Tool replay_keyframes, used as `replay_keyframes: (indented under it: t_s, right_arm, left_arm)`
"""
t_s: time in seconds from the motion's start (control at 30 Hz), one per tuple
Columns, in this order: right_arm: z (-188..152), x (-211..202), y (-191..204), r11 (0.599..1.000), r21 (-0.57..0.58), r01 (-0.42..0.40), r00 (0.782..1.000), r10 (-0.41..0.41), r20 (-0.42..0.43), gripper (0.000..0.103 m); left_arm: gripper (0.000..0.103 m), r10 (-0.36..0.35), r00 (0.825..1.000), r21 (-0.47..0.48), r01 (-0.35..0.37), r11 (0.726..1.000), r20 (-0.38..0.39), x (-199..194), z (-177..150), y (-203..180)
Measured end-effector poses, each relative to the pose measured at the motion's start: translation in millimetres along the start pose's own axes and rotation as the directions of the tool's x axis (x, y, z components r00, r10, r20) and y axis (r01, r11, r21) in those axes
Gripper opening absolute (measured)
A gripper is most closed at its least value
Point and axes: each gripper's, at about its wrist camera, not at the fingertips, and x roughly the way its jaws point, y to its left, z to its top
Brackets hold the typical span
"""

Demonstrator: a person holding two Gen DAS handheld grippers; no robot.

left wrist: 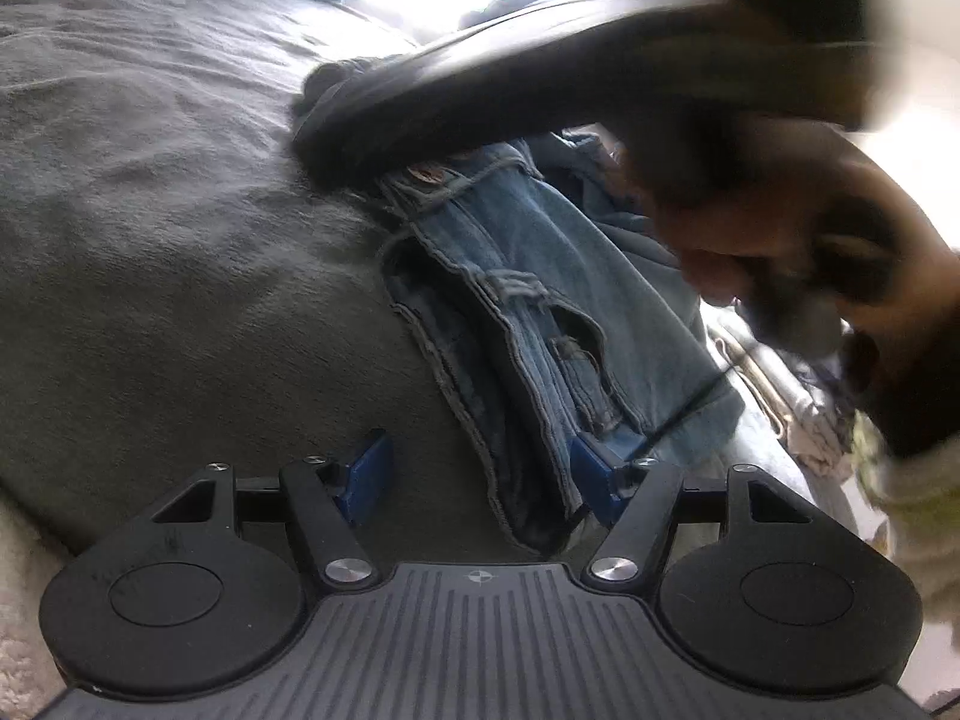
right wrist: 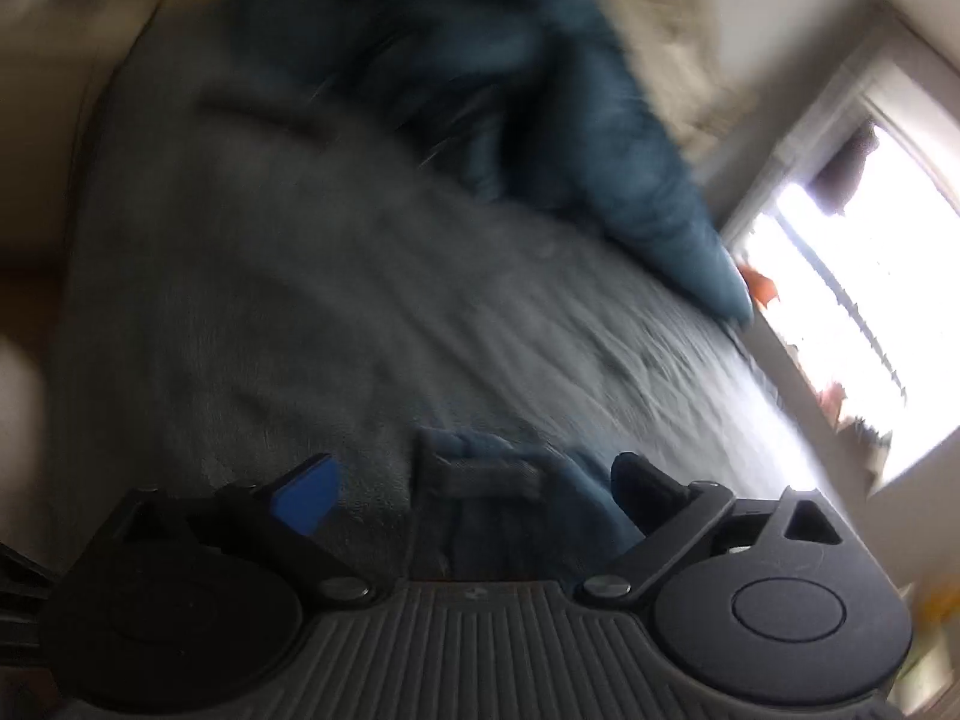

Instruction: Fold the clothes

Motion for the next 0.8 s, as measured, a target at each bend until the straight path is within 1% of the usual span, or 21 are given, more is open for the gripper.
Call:
replay_keyframes:
  t_s: [0.07, 0.1, 0.13, 0.17, 0.2, 0.23, 0.27, 0.3, 0.33, 0.37, 0.4, 0.47, 0.57, 0.6, 0.67, 0.73, 0.77, 0.8]
  right_arm:
    - [-1, 19, 4, 0.996, -0.068, 0.048, 0.998, -0.051, -0.043, 0.095]
    - [-1, 29, 6, 0.992, -0.103, 0.071, 0.995, -0.078, -0.063, 0.077]
    - [-3, 33, 1, 0.994, -0.087, 0.069, 0.994, -0.076, -0.077, 0.064]
    - [-6, 32, -10, 0.998, -0.035, 0.049, 0.995, -0.052, -0.087, 0.062]
    - [-9, 26, -21, 0.999, 0.025, 0.035, 0.996, -0.032, -0.083, 0.055]
    - [-12, 17, -34, 0.996, 0.090, 0.024, 0.998, -0.018, -0.068, 0.044]
    - [-17, 5, -46, 0.988, 0.155, 0.020, 0.999, -0.013, -0.048, 0.041]
    - [-25, -8, -58, 0.975, 0.222, 0.021, 1.000, -0.017, -0.021, 0.027]
    - [-32, -23, -69, 0.957, 0.288, 0.025, 1.000, -0.026, 0.002, 0.020]
    - [-40, -36, -81, 0.934, 0.356, 0.032, 0.999, -0.042, 0.021, 0.019]
    - [-51, -50, -94, 0.902, 0.430, 0.039, 0.997, -0.061, 0.037, 0.017]
    - [-78, -76, -120, 0.818, 0.574, 0.042, 0.994, -0.095, 0.062, 0.014]
    - [-128, -102, -153, 0.657, 0.753, 0.030, 0.989, -0.127, 0.072, 0.012]
    - [-145, -105, -160, 0.602, 0.798, 0.025, 0.989, -0.131, 0.068, 0.012]
    - [-179, -109, -173, 0.492, 0.870, 0.017, 0.990, -0.133, 0.056, 0.012]
    - [-214, -108, -179, 0.378, 0.926, 0.019, 0.990, -0.136, 0.035, 0.012]
    - [-229, -106, -181, 0.333, 0.943, 0.016, 0.991, -0.131, 0.029, 0.012]
    - [-242, -105, -182, 0.297, 0.955, 0.008, 0.992, -0.122, 0.030, 0.012]
  left_arm:
    - [0.066, -0.006, 1.000, -0.018, 0.006, 1.000, 0.007, -3, 2, 5]
    - [0.066, -0.010, 1.000, -0.023, 0.010, 1.000, 0.015, -5, 2, 7]
    - [0.066, -0.011, 1.000, -0.024, 0.012, 1.000, 0.023, -7, 3, 9]
    - [0.066, -0.012, 0.999, -0.025, 0.013, 1.000, 0.031, -8, 3, 11]
    - [0.066, -0.014, 0.999, -0.028, 0.015, 0.999, 0.039, -10, 4, 12]
    - [0.066, -0.017, 0.999, -0.033, 0.018, 0.999, 0.045, -11, 5, 14]
    - [0.066, -0.025, 0.998, -0.038, 0.027, 0.999, 0.051, -12, 6, 15]
    - [0.066, -0.039, 0.998, -0.042, 0.042, 0.998, 0.056, -13, 7, 17]
    - [0.066, -0.052, 0.997, -0.047, 0.055, 0.997, 0.060, -14, 7, 18]
    - [0.066, -0.059, 0.996, -0.051, 0.062, 0.997, 0.061, -13, 8, 17]
    - [0.066, -0.057, 0.997, -0.050, 0.060, 0.997, 0.061, -12, 9, 16]
    - [0.066, -0.040, 0.998, -0.034, 0.042, 0.999, 0.056, -9, 10, 12]
    - [0.066, 0.000, 0.999, 0.014, -0.001, 1.000, 0.043, 0, 10, -1]
    - [0.066, 0.014, 0.999, 0.030, -0.015, 0.999, 0.039, 3, 10, -5]
    - [0.066, 0.065, 0.997, 0.066, -0.067, 0.996, 0.030, 12, 10, -13]
    - [0.066, 0.108, 0.994, 0.089, -0.110, 0.990, 0.029, 16, 10, -17]
    - [0.066, 0.124, 0.992, 0.092, -0.126, 0.988, 0.028, 17, 10, -19]
    - [0.066, 0.137, 0.990, 0.090, -0.139, 0.986, 0.028, 19, 11, -20]
